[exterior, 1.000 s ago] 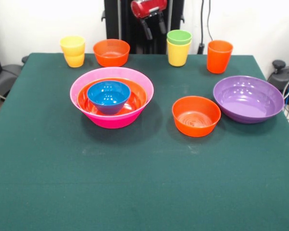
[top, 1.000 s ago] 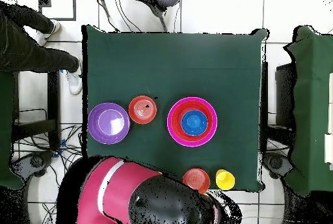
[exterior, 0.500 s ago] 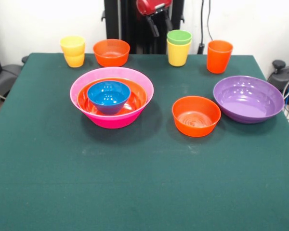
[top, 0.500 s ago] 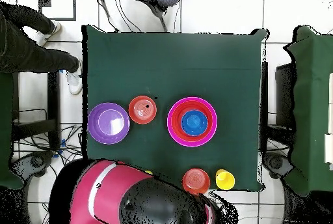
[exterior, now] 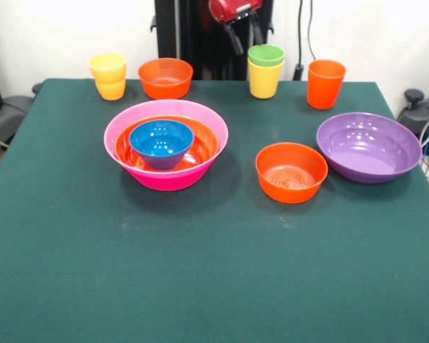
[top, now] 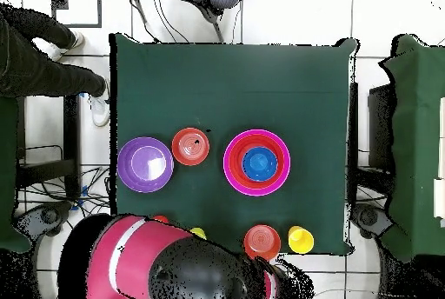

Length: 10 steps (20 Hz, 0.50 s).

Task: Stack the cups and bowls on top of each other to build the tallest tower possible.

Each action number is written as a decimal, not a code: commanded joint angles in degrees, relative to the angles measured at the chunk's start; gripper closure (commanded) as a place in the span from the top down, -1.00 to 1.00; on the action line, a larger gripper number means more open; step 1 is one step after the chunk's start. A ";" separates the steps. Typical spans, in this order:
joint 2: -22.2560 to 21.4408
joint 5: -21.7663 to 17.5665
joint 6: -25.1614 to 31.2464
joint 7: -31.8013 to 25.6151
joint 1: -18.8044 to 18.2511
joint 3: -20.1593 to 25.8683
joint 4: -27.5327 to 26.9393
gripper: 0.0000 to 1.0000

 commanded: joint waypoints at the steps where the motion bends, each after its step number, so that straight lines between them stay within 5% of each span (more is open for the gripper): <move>1: 7.82 5.54 0.21 -6.86 1.33 4.54 -1.61 1.00; 10: 11.88 8.65 -1.79 -6.28 4.12 2.55 -3.58 1.00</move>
